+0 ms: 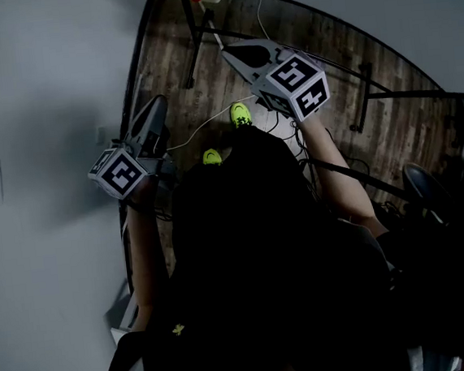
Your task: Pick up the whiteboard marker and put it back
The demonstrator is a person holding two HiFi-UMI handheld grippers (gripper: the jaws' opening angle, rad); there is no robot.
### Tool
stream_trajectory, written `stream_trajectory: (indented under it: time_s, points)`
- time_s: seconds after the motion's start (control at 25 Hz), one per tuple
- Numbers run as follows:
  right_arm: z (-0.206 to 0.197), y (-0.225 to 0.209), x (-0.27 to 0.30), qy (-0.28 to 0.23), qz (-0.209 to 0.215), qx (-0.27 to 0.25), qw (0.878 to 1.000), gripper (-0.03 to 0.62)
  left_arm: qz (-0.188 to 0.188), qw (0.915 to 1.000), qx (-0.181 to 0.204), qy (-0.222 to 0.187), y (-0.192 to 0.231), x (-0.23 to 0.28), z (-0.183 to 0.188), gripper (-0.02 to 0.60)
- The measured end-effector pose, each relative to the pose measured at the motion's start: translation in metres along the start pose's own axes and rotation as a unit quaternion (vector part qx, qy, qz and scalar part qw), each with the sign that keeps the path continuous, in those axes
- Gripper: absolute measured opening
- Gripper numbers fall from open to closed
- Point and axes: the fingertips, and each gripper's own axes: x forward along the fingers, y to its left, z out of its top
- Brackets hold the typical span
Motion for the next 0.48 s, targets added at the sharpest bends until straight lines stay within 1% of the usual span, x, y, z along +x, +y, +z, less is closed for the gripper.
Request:
stream_trajectory:
  time_s: [0.08, 0.28, 0.48]
  points:
    - [-0.002, 0.014, -0.003, 0.001, -0.003, -0.003, 1.000, 0.003, -0.010, 0.9999, 0.002, 0.004, -0.004, -0.010, -0.004, 0.032]
    - [-0.020, 0.051, -0.015, 0.010, -0.017, 0.013, 1.000, 0.003, -0.033, 0.9992, 0.010, 0.021, -0.012, -0.035, -0.019, 0.032]
    - [-0.027, 0.096, -0.035, -0.006, -0.031, 0.017, 0.999, 0.002, -0.062, 0.9970, 0.014, 0.044, -0.030, -0.055, -0.045, 0.032]
